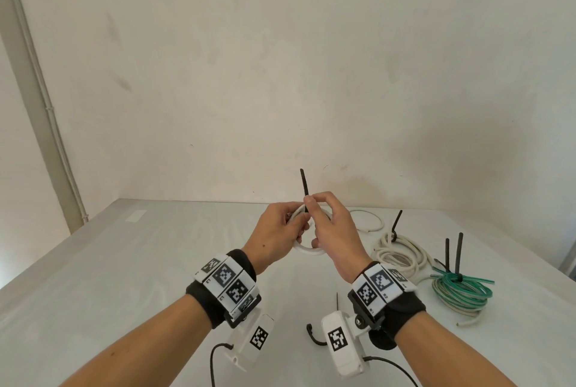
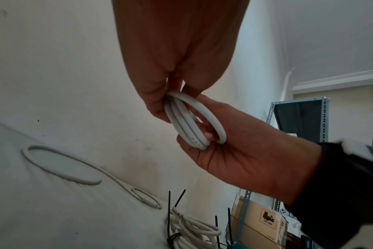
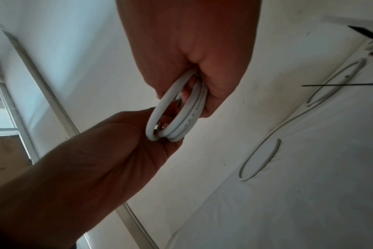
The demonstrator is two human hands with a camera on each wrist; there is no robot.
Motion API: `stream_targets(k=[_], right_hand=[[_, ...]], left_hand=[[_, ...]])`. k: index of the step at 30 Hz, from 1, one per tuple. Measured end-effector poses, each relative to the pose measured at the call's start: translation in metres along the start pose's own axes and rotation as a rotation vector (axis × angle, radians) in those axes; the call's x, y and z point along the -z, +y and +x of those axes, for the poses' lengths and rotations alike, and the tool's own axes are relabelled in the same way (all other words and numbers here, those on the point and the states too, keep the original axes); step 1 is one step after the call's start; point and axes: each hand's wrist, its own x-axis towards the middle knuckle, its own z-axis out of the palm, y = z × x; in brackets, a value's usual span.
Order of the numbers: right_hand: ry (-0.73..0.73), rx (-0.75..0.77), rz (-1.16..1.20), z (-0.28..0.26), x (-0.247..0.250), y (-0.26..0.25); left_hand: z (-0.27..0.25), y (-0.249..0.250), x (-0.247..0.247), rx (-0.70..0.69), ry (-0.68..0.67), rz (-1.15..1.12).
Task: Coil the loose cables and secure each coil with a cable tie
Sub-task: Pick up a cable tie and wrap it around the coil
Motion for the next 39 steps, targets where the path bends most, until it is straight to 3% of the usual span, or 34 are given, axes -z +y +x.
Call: stream_targets(k=[4,10,19,26,32,36,39], right_hand=[[-0.003,-0.019,0.008,0.000,-0.002,0.000],[-0.064,-0.039,0.223,-0.003,0.000,0.003],[0.085,-0.173,0.281,0.000,-0.009,0.000],[-0.103,-0.190,0.475,-0.003,0.000,-0.010],[-0.074,-0.057,0.306,-0.006,-0.004,-0.003],[0.010,-0.106,0.376,-0.007,-0.014,-0.005],[0.028,-0.075,0.295,-0.004,-0.015,-0.006]], left_hand=[[0.002,-0.006,-0.005,-0.046,0.015,0.104],[-0.002,-0.002,-0.003,-0.097,0.030,0.080],[-0.010,-0.006,-0.006,-0.137,0.112,0.039],[-0.006,-0.007,0.001,-0.132,0.094,0.120],[-0.003,-0.006,0.003,-0.124,0.087,0.140],[-0.008,-0.003,-0.001,-0.146,0.136,0.096],[-0.010,-0.002,-0.002,-0.142,0.137,0.097]])
